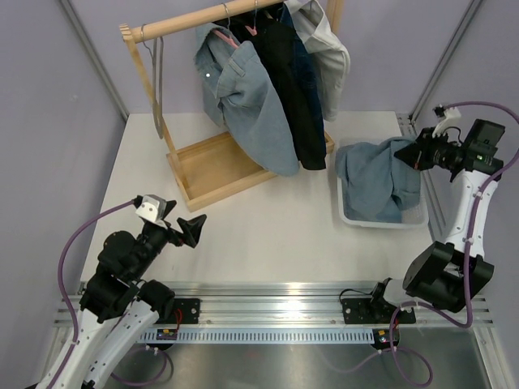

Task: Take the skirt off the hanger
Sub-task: Place the skirt in the bin.

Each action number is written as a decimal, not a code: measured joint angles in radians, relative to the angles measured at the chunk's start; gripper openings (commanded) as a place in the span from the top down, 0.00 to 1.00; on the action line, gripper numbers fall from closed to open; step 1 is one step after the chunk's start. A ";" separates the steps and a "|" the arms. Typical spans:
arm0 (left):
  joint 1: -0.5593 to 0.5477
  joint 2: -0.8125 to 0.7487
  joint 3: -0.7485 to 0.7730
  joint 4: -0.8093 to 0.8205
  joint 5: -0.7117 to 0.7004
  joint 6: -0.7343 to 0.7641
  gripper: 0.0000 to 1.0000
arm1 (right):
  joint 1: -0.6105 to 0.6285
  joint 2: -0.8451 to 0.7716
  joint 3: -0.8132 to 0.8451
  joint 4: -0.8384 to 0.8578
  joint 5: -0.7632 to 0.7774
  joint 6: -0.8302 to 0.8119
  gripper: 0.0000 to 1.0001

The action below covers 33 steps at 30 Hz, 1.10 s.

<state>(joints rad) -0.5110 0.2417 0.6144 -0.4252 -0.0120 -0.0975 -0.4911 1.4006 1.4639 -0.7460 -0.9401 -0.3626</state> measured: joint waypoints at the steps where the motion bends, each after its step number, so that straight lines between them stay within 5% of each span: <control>1: 0.000 0.000 0.000 0.000 0.002 0.000 0.01 | 0.000 -0.010 -0.043 0.004 0.013 -0.003 1.00; 11: 0.000 0.000 0.000 0.000 0.027 0.000 0.01 | 0.114 -0.006 -0.199 0.019 0.174 -0.032 0.98; 19: 0.000 0.002 0.000 0.000 0.037 0.000 0.01 | 0.262 0.234 -0.204 -0.039 0.346 -0.114 0.93; 27: 0.000 0.014 0.000 0.000 0.048 0.000 0.01 | 0.262 0.351 -0.235 -0.054 0.505 -0.167 0.76; 33: 0.000 0.018 0.000 0.000 0.063 0.000 0.01 | 0.262 0.333 -0.229 -0.084 0.538 -0.204 0.43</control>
<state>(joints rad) -0.5110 0.2600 0.6144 -0.4248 0.0509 -0.0971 -0.2295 1.7340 1.2350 -0.8299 -0.4023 -0.5671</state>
